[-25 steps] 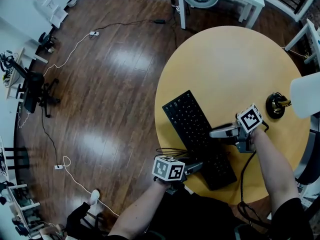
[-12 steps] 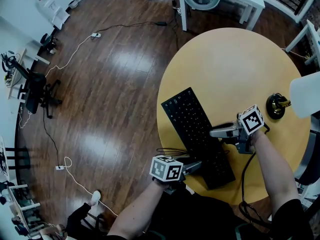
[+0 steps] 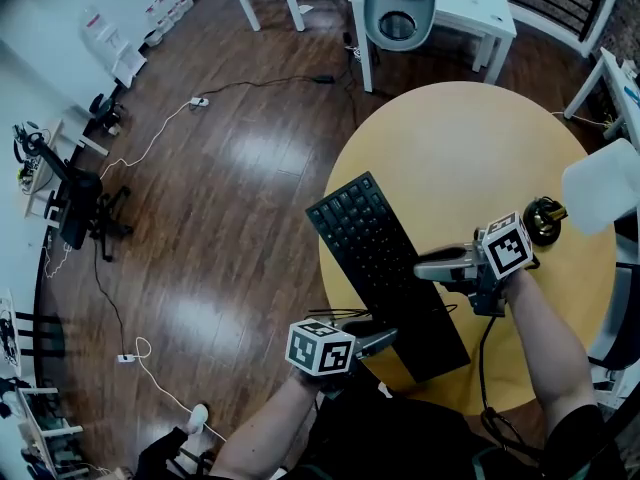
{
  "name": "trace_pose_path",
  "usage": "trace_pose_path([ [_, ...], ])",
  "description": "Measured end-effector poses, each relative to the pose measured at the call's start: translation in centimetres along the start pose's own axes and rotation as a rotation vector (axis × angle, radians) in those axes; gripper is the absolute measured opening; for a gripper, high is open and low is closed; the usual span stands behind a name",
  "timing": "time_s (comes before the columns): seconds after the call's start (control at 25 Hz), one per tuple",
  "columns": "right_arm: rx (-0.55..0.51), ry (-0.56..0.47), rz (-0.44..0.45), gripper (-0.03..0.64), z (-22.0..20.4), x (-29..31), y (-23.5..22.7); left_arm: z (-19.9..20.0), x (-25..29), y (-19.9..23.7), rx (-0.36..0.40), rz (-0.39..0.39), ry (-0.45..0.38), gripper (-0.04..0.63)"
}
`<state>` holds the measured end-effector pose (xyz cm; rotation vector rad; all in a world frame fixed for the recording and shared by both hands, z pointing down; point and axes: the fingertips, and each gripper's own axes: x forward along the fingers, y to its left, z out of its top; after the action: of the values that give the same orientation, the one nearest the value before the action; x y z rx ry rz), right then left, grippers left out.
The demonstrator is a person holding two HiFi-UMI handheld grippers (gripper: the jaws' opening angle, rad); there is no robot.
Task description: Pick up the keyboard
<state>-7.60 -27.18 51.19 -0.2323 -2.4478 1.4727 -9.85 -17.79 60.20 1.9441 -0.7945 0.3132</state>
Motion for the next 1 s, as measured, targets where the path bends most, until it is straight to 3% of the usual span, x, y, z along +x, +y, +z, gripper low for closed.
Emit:
trace_pose_path([
  [0.44,-0.154,-0.126,-0.037,0.091,2.0,-1.4,8.3,3.6,-4.7,-4.6,0.111,0.0,-0.057,0.36],
  [1.0,-0.283,-0.228,-0.096,0.091,1.4,-2.1,16.3,4.2,-8.7,-9.7,0.236,-0.028,-0.068,0.359],
])
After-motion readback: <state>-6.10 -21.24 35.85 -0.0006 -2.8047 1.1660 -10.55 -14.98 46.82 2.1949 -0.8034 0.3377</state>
